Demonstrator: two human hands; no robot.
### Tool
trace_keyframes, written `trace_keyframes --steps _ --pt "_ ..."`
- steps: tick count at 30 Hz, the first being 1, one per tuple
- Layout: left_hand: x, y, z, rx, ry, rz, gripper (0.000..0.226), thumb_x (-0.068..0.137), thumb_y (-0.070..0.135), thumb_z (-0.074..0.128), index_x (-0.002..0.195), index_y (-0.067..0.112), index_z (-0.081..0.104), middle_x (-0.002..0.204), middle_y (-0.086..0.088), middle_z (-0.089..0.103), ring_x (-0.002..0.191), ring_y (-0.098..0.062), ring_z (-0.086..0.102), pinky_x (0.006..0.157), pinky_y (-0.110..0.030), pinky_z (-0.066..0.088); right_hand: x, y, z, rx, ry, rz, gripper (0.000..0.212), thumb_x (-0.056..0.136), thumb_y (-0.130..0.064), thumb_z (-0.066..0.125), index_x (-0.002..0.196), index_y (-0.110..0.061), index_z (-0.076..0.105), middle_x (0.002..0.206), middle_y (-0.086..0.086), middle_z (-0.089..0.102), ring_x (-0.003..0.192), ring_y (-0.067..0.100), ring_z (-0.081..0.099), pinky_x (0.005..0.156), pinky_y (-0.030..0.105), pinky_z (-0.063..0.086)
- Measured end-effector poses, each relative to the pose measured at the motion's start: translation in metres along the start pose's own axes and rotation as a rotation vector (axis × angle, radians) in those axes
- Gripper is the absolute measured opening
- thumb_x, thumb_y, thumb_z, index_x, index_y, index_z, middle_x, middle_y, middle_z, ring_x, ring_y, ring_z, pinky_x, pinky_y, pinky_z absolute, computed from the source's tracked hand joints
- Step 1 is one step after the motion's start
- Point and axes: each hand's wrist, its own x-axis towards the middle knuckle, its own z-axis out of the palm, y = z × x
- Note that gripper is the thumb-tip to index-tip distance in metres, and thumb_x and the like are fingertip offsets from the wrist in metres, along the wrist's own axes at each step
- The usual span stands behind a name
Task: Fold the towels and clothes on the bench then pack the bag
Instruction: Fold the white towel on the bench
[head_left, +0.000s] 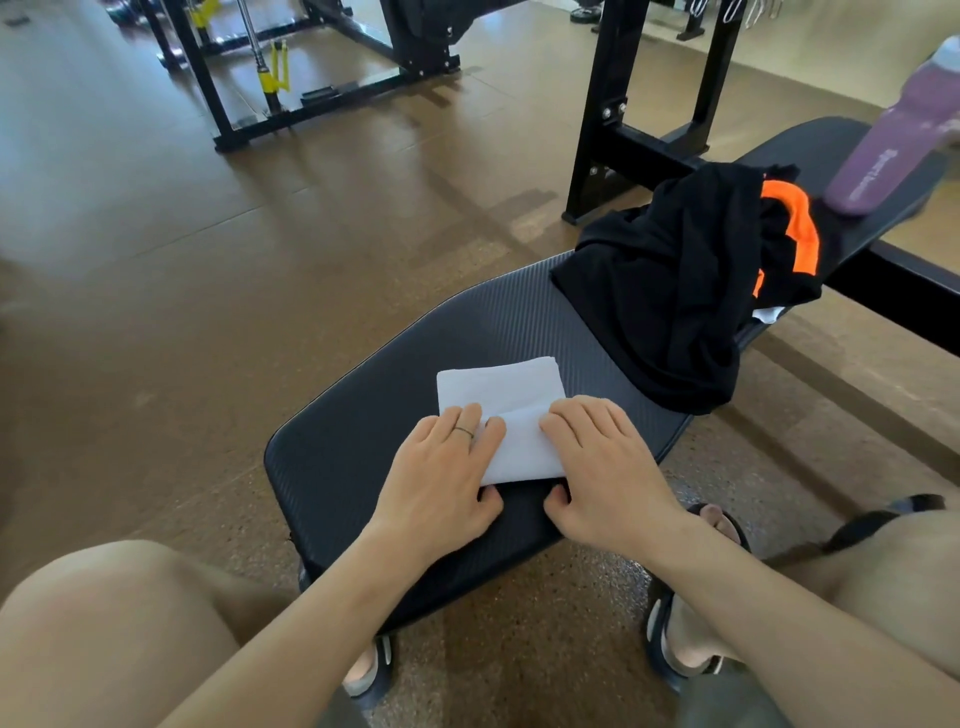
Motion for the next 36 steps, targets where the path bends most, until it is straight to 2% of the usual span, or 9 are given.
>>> trace_keyframes --steps 4,8,12,17,21,25,30,33,36 --pt "0.012 -0.001 -0.009 0.042 0.030 0.072 0.027 0.074 0.029 0.059 0.098 0.015 0.056 0.088 -0.003 0.058 0.073 -0.025 0.053 0.063 -0.037 0.042 0.005 0.008 -0.002 0.043 0.017 0.021 0.039 0.071 -0.028 0.058 0.108 -0.017 0.060 0.108 -0.003 0.059 0.104 0.022 0.054 0.103 0.035 0.038" --pt "0.010 -0.006 -0.029 -0.096 -0.079 0.028 0.017 0.084 0.037 0.048 0.083 0.022 0.042 0.070 0.009 0.043 0.066 -0.021 0.047 0.058 -0.033 0.031 0.008 0.012 -0.014 0.340 -0.018 0.112 0.026 0.076 -0.034 0.053 0.100 -0.026 0.061 0.087 -0.012 0.060 0.081 0.011 0.053 0.082 0.032 0.044" --pt "0.020 -0.021 -0.036 -0.380 -0.496 -0.157 0.012 0.091 0.036 0.045 0.085 0.026 0.043 0.082 0.006 0.056 0.075 -0.019 0.053 0.062 -0.036 0.038 0.007 0.012 -0.018 0.666 -0.227 0.285 0.017 0.088 -0.036 0.050 0.104 -0.035 0.053 0.086 -0.006 0.061 0.078 0.013 0.057 0.068 0.035 0.046" --pt "0.035 -0.029 -0.028 -0.422 -0.574 -0.226 0.026 0.088 0.038 0.049 0.112 0.028 0.044 0.108 0.007 0.045 0.106 -0.019 0.046 0.081 -0.037 0.045 0.013 0.010 -0.006 0.736 -0.188 0.377 0.019 0.101 -0.042 0.048 0.118 -0.036 0.045 0.087 -0.001 0.061 0.077 0.014 0.059 0.065 0.032 0.044" --pt "0.038 -0.024 -0.031 -0.446 -0.697 -0.316 0.026 0.086 0.041 0.051 0.100 0.020 0.044 0.103 0.003 0.050 0.090 -0.021 0.054 0.075 -0.038 0.046 0.020 0.006 0.003 0.711 -0.167 0.426 0.030 0.099 -0.041 0.049 0.127 -0.033 0.045 0.098 -0.005 0.049 0.086 0.016 0.054 0.072 0.031 0.044" --pt "0.031 -0.014 -0.028 -0.474 -0.721 -0.393 0.025 0.087 0.039 0.052 0.085 0.017 0.041 0.086 0.001 0.048 0.070 -0.017 0.043 0.063 -0.032 0.035 0.022 0.001 -0.002 0.718 -0.178 0.475 0.040 0.098 -0.042 0.051 0.135 -0.030 0.044 0.110 -0.002 0.048 0.095 0.017 0.054 0.085 0.037 0.049" --pt "0.012 0.007 -0.038 -0.772 -0.674 -0.429 0.039 0.059 0.044 0.054 0.082 0.013 0.053 0.075 0.000 0.053 0.069 -0.018 0.048 0.064 -0.033 0.037 0.003 -0.012 -0.008 0.758 -0.112 0.625 0.063 0.094 -0.048 0.056 0.146 -0.020 0.036 0.126 0.003 0.048 0.110 0.024 0.055 0.096 0.045 0.051" --pt "0.007 0.022 -0.054 -0.776 -0.511 -0.323 0.033 0.062 0.039 0.053 0.079 0.011 0.049 0.082 -0.006 0.049 0.072 -0.026 0.046 0.064 -0.035 0.038 -0.017 -0.014 -0.028 0.783 -0.026 0.618 0.064 0.095 -0.035 0.056 0.152 -0.022 0.030 0.136 0.004 0.046 0.124 0.026 0.049 0.102 0.045 0.047" --pt "0.021 0.041 -0.084 -0.730 -0.441 -0.172 0.017 0.071 0.034 0.054 0.079 0.021 0.047 0.076 -0.006 0.051 0.064 -0.019 0.043 0.058 -0.034 0.036 -0.037 -0.009 -0.070 0.639 0.138 0.403 0.066 0.091 -0.010 0.055 0.153 -0.020 0.035 0.144 0.006 0.048 0.134 0.026 0.041 0.109 0.041 0.040"
